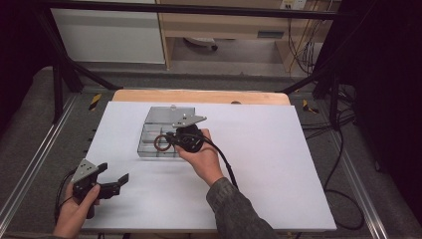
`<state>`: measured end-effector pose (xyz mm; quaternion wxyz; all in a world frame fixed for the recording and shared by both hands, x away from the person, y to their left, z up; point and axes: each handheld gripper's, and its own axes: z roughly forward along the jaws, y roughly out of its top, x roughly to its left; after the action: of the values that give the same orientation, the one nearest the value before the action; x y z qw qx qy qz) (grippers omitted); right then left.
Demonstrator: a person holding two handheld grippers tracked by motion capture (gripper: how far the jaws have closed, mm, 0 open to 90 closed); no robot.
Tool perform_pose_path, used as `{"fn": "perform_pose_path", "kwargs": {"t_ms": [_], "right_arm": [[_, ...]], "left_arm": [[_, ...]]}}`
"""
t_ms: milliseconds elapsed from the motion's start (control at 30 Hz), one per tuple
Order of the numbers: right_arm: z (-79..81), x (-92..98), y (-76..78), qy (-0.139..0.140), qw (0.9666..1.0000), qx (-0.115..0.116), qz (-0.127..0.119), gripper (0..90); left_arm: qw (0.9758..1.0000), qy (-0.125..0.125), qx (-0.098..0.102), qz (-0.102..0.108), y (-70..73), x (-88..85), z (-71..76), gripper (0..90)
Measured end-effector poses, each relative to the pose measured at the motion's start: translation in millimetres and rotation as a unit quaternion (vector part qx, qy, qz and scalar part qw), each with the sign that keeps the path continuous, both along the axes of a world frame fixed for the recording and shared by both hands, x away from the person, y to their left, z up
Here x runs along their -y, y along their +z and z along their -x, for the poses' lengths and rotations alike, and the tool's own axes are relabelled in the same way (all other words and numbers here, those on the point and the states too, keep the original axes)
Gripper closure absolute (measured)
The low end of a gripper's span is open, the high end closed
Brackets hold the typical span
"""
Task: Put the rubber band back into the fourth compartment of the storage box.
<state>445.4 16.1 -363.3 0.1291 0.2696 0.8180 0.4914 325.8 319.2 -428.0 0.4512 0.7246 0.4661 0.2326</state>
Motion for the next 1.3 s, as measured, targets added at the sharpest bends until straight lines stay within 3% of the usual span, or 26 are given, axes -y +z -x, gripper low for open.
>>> {"fn": "perform_pose_path", "kwargs": {"t_ms": [633, 1300], "right_arm": [[-31.5, -11.3, -1.6, -0.035, 0.9991, -0.005, -0.022, 84.7], [-39.3, -31.8, -9.3, -0.034, 0.9993, -0.007, -0.014, 84.7]], "left_arm": [[1.0, -0.002, 0.002, -0.002, 0.2, 0.3, 0.1, 7.2], [1.0, -0.005, 0.004, -0.006, 1.1, 1.0, 0.6, 7.0]]}}
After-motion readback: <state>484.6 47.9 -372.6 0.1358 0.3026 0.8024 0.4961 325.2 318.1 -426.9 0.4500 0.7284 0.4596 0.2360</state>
